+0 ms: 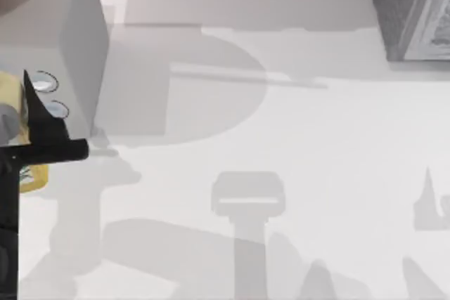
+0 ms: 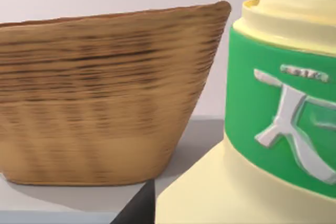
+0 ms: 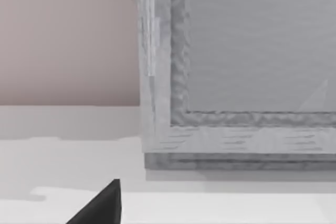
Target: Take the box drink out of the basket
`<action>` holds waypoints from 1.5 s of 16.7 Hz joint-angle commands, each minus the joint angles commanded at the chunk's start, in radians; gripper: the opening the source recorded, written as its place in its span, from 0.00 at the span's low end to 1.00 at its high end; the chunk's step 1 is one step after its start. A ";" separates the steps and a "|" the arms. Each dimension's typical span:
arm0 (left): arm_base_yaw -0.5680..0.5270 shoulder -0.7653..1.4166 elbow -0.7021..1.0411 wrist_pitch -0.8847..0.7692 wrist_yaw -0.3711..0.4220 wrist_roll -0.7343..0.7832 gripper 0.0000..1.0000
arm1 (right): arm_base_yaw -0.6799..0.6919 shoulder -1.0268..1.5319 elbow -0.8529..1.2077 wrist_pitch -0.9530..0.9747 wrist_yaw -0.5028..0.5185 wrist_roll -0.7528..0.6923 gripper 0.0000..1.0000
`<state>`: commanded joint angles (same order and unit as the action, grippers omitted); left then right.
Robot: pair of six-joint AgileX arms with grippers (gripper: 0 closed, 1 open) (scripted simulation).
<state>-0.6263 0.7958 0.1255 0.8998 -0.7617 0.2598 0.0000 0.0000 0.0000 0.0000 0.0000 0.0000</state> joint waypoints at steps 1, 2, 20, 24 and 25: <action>-0.063 0.080 0.015 0.093 -0.077 0.027 0.00 | 0.000 0.000 0.000 0.000 0.000 0.000 1.00; -0.124 0.160 0.030 0.185 -0.152 0.053 0.00 | 0.000 0.000 0.000 0.000 0.000 0.000 1.00; -0.528 0.716 0.117 0.818 -0.658 0.205 0.00 | 0.000 0.000 0.000 0.000 0.000 0.000 1.00; -0.442 0.813 0.103 0.784 -0.568 0.076 0.00 | 0.000 0.000 0.000 0.000 0.000 0.000 1.00; -0.414 0.840 0.102 0.777 -0.541 0.030 0.00 | 0.000 0.000 0.000 0.000 0.000 0.000 1.00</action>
<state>-1.0406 1.6362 0.2279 1.6772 -1.3029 0.2895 0.0000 0.0000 0.0000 0.0000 0.0000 0.0000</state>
